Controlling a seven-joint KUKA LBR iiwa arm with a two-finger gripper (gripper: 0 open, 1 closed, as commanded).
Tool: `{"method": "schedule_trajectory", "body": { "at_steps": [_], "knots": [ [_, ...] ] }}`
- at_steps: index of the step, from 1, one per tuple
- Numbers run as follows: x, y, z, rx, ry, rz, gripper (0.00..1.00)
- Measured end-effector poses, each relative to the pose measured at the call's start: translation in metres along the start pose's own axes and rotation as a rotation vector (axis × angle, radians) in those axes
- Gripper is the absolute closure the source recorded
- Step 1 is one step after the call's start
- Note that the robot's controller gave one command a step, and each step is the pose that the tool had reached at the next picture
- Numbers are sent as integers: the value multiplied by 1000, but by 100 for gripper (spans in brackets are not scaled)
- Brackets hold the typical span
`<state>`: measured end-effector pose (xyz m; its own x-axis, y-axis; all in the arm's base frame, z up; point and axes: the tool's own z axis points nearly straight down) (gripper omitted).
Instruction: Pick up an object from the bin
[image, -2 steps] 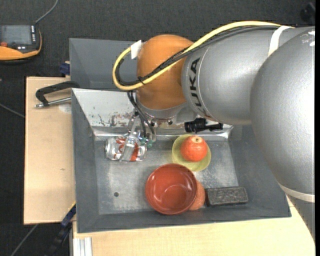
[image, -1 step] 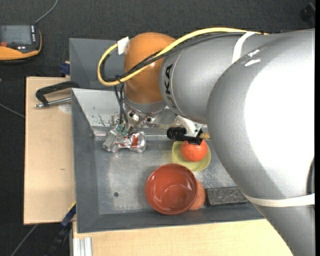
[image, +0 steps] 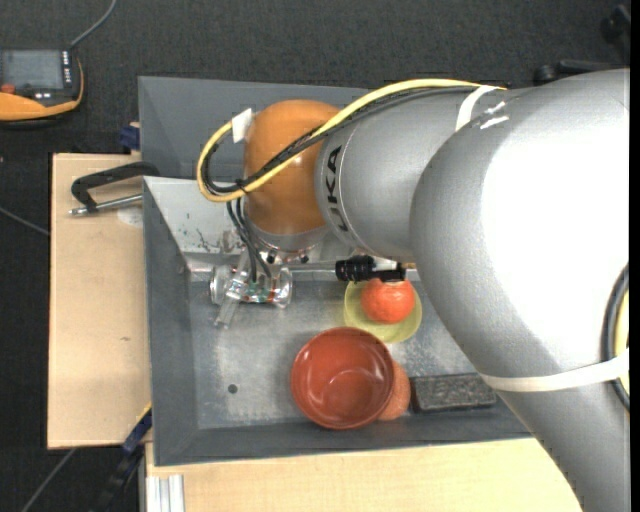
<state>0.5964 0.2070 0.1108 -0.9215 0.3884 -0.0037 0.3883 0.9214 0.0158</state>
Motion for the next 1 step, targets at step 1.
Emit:
{"method": "schedule_trajectory", "body": {
  "at_steps": [1],
  "knots": [
    [35, -14, -246, -10, -13, -213, 0]
  ]
}}
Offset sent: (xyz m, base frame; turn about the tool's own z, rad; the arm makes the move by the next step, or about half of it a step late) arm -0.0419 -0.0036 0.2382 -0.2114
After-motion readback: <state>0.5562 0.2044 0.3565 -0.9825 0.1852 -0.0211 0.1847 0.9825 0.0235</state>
